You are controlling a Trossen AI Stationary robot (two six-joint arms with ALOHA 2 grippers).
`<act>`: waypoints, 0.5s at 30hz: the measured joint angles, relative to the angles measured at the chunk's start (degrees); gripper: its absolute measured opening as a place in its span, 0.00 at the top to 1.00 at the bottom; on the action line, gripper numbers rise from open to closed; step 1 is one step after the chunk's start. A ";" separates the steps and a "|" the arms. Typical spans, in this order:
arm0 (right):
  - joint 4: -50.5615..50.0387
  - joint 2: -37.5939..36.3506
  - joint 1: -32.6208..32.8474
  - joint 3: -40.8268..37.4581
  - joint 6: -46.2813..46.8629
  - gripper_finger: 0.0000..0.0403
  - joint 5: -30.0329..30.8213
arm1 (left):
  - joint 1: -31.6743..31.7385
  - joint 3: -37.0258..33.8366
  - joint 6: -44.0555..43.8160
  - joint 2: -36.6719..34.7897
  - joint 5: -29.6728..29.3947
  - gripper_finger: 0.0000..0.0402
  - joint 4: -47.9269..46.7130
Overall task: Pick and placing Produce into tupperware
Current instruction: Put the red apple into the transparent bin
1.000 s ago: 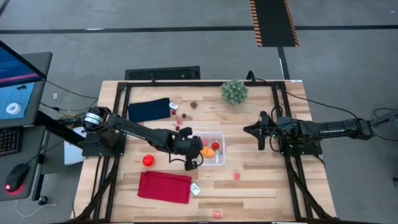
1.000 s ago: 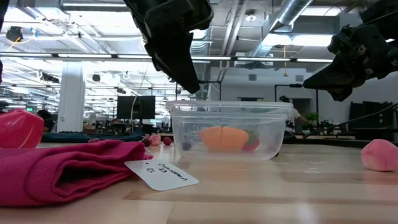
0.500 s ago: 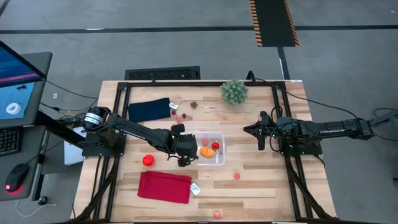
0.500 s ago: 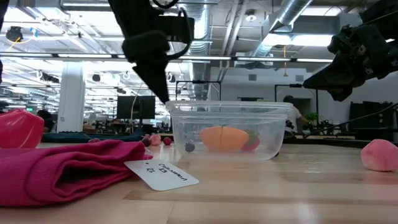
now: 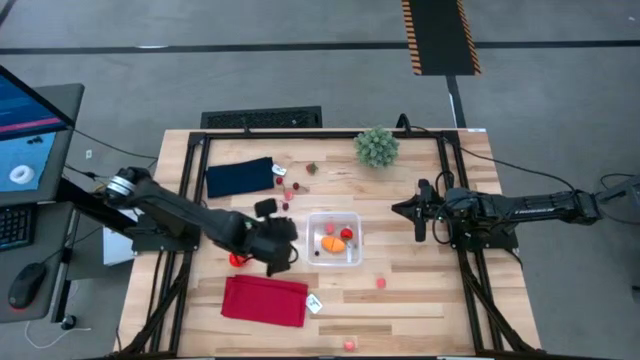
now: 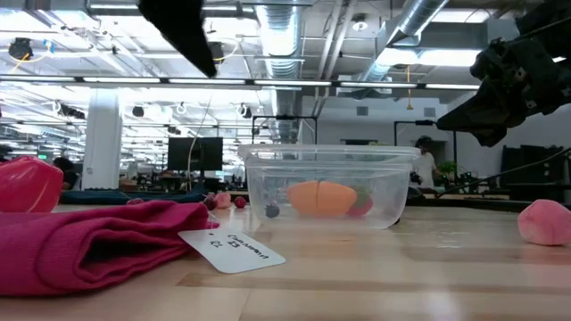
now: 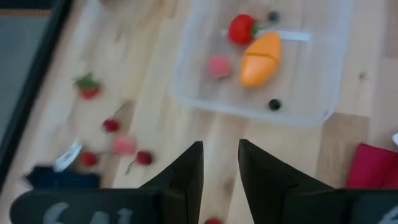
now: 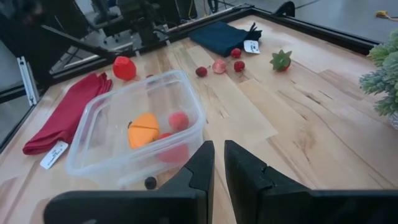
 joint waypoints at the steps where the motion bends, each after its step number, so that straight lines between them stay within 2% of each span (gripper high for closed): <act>1: -0.01 -0.01 0.00 0.00 0.00 0.85 0.01 | -0.62 0.00 -2.02 -0.76 -1.02 0.77 -2.09; 9: -0.26 0.00 0.00 0.00 0.00 0.85 0.01 | -9.49 0.00 -20.95 -2.12 -2.92 0.77 -20.61; 12: -0.27 0.00 0.00 0.01 0.00 0.85 0.00 | -13.40 0.00 -27.83 -2.12 -3.96 0.77 -23.55; 15: -0.27 0.00 0.00 0.01 0.00 0.85 0.00 | -17.38 0.02 -33.13 -1.95 -1.60 0.77 -25.29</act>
